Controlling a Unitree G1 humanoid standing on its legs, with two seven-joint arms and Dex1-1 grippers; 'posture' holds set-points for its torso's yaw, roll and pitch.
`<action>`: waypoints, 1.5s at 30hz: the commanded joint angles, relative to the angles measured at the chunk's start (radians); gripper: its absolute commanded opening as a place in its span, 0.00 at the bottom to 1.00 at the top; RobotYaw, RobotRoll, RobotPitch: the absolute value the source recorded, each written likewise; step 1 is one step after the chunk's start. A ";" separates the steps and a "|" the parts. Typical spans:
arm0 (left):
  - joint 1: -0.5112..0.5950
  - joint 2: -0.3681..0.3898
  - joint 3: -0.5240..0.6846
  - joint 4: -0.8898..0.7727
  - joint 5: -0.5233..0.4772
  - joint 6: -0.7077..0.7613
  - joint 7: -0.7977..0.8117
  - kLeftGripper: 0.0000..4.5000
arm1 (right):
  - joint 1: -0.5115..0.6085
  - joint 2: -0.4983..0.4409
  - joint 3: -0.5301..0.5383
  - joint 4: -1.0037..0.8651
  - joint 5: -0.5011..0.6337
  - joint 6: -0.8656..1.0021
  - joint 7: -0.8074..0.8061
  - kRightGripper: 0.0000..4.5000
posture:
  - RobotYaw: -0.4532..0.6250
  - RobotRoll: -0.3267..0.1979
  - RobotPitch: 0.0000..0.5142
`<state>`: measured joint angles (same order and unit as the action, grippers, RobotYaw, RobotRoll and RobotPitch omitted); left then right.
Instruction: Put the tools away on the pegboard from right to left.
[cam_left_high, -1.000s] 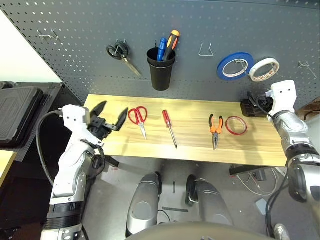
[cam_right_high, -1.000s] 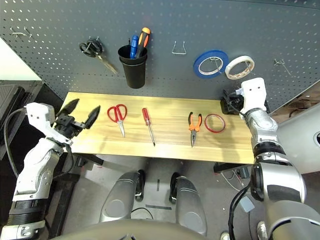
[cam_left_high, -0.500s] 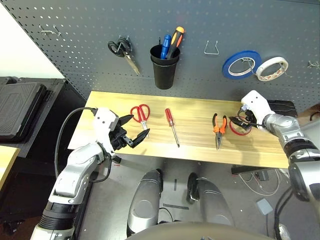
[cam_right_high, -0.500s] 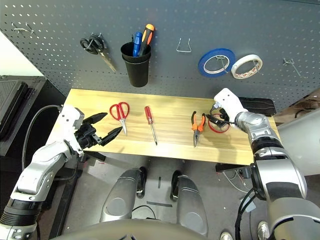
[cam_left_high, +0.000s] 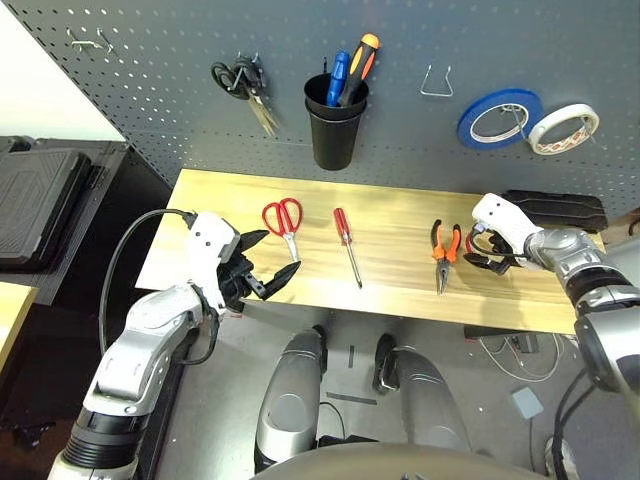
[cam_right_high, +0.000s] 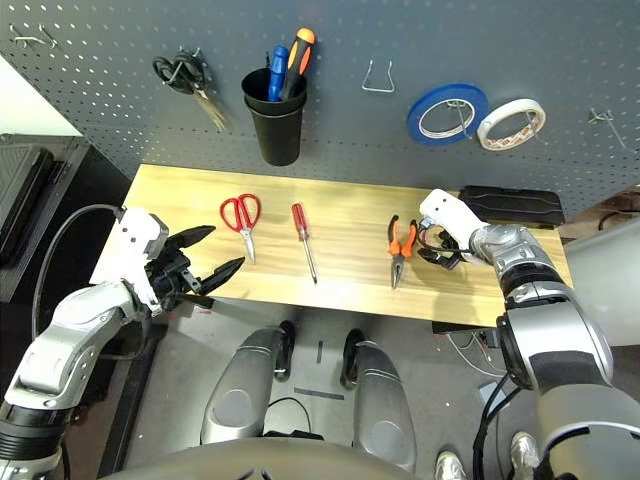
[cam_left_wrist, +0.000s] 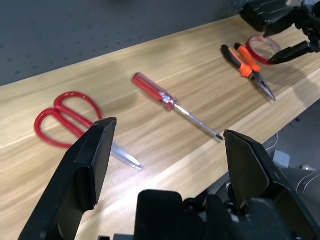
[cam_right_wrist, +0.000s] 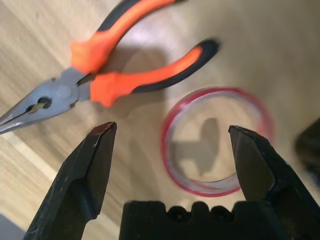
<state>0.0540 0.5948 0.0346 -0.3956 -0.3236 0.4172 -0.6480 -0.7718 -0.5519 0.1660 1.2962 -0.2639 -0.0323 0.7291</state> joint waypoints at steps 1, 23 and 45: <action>0.030 0.013 0.016 -0.057 -0.020 0.038 0.000 1.00 | 0.017 0.013 0.018 0.026 -0.026 0.051 -0.006 1.00 | 0.84 0.62 0.61; 0.054 -0.019 0.043 -0.126 -0.087 -0.019 -0.051 1.00 | 0.145 -0.013 -0.056 -0.058 0.013 -0.067 -0.350 0.01 | 0.82 0.62 0.57; -0.165 -0.034 -0.103 -0.214 -0.203 -0.043 -0.186 1.00 | 0.571 -0.040 -0.263 -0.331 0.085 -0.604 -0.849 0.01 | 0.69 0.62 0.39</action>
<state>-0.1057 0.5652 -0.0478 -0.5873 -0.5131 0.3893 -0.8214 -0.2343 -0.5774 -0.0781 0.9634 -0.1846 -0.5887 -0.0846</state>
